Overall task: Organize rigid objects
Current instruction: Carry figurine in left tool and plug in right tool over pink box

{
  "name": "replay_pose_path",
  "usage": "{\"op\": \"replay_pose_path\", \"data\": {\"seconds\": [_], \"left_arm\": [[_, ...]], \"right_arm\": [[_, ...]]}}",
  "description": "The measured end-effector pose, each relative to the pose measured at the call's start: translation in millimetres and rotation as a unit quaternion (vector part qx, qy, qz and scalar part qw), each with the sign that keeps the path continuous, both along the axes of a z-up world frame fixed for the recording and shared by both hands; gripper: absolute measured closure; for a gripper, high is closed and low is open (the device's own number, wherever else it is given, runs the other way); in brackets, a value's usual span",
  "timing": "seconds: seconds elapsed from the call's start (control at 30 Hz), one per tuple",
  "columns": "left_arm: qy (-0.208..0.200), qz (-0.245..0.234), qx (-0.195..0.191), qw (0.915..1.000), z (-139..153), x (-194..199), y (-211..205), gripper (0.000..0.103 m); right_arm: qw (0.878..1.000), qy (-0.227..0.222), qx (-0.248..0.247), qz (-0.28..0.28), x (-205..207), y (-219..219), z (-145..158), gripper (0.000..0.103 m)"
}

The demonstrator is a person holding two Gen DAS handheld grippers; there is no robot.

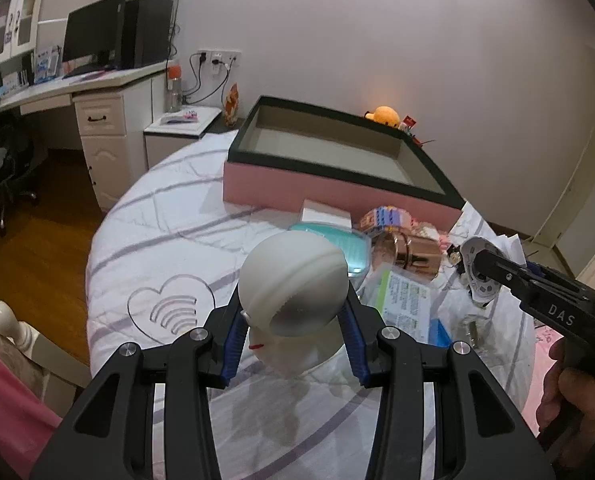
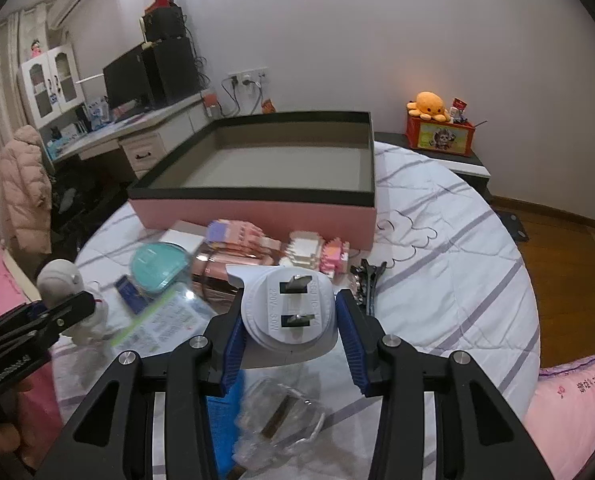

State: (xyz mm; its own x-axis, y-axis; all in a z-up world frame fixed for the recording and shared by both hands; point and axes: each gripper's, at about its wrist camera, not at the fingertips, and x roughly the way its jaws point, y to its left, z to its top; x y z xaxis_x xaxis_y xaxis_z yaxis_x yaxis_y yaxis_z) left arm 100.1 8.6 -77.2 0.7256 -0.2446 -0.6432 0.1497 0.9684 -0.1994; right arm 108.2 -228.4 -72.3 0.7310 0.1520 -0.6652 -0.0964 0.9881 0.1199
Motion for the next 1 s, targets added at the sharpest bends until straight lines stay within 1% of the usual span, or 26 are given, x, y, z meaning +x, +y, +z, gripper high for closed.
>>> {"op": "replay_pose_path", "data": {"seconds": [0.13,0.27,0.3,0.37,0.47,0.6,0.73,0.87,0.9,0.97,1.0], "left_arm": [[-0.017,-0.005,0.003,0.9998,21,7,-1,0.060],[-0.046,-0.013,0.016,0.9988,51,28,-11,0.060],[-0.054,-0.017,0.019,0.9982,59,37,-15,0.060],[-0.057,-0.023,0.017,0.9980,68,57,-21,0.060],[-0.059,-0.024,0.020,0.9978,74,92,-31,0.060],[-0.040,-0.020,0.025,0.9987,65,143,-42,0.060],[-0.002,-0.020,0.027,0.9994,41,187,-47,0.060],[0.035,-0.024,0.037,0.9984,15,212,-53,0.060],[0.038,-0.032,0.040,0.9980,9,215,-55,0.059],[0.054,-0.028,0.048,0.9970,-3,222,-57,0.058],[0.060,-0.023,0.055,0.9964,-7,224,-59,0.054]], "right_arm": [[1.000,-0.013,0.006,0.018,0,6,21,0.059],[0.999,-0.031,0.000,0.036,16,13,48,0.059],[0.999,-0.034,0.000,0.039,21,14,53,0.059],[0.998,-0.037,-0.004,0.044,39,16,62,0.059],[0.998,-0.030,0.000,0.047,75,15,69,0.059],[0.999,0.005,0.012,0.041,134,9,61,0.059],[0.998,0.051,0.018,0.029,183,1,38,0.059],[0.995,0.100,0.015,0.024,210,0,6,0.059],[0.994,0.106,0.014,0.023,213,0,2,0.059],[0.992,0.121,0.015,0.021,219,0,-9,0.059],[0.992,0.127,0.016,0.022,219,1,-13,0.059]]}}
